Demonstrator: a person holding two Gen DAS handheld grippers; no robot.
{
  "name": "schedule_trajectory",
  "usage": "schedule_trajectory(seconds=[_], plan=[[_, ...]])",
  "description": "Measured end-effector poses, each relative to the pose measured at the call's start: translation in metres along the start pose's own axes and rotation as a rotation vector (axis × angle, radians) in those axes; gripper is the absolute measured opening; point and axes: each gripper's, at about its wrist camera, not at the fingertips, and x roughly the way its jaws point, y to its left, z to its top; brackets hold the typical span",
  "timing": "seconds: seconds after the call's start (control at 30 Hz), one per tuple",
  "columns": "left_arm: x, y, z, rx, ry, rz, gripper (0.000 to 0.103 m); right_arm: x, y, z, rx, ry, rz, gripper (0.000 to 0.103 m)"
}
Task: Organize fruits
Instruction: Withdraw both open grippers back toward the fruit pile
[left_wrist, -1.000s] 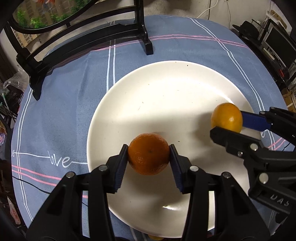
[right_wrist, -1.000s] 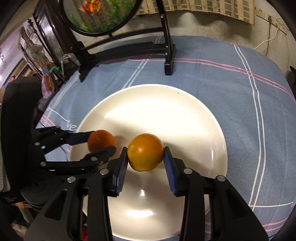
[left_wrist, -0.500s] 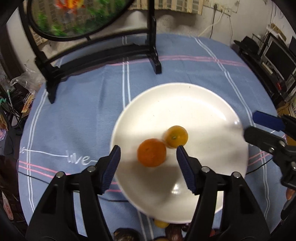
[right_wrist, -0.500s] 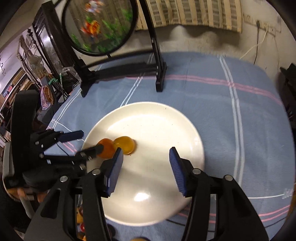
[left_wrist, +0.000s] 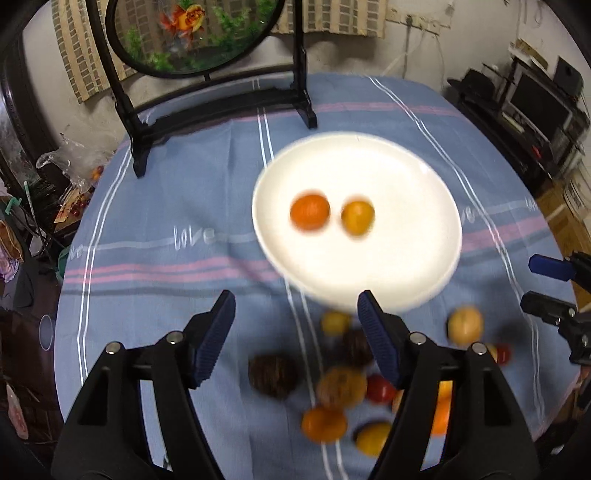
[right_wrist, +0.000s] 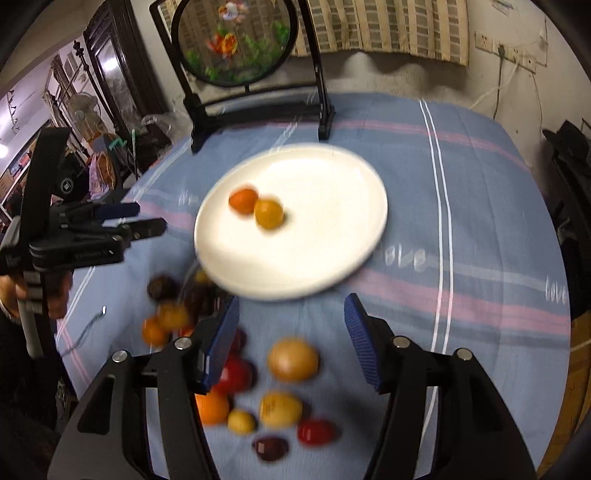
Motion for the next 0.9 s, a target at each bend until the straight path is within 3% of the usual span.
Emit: schedule_trajectory(seconds=[0.23,0.43,0.5,0.73,0.9], plan=[[-0.013,-0.008,-0.072,0.101,0.054,-0.053,0.071,-0.006,0.013,-0.069,-0.040,0.109,0.012,0.060],[-0.014,-0.022,-0.112,0.186,0.109,-0.106,0.071,0.017,0.029,-0.103,-0.111,0.192,-0.012,0.060],[-0.013,-0.028,-0.119,0.202,0.120,-0.118,0.071,0.026,0.029,-0.106,-0.105,0.205,-0.008,0.057],[-0.014,-0.042,-0.125,0.219,0.121,-0.153,0.071,0.040,0.030,-0.111,-0.097,0.228,-0.029,0.029],[-0.005,-0.057,-0.120,0.245,0.125,-0.175,0.071,0.027,0.026,-0.108,-0.064,0.210,-0.021,0.029]])
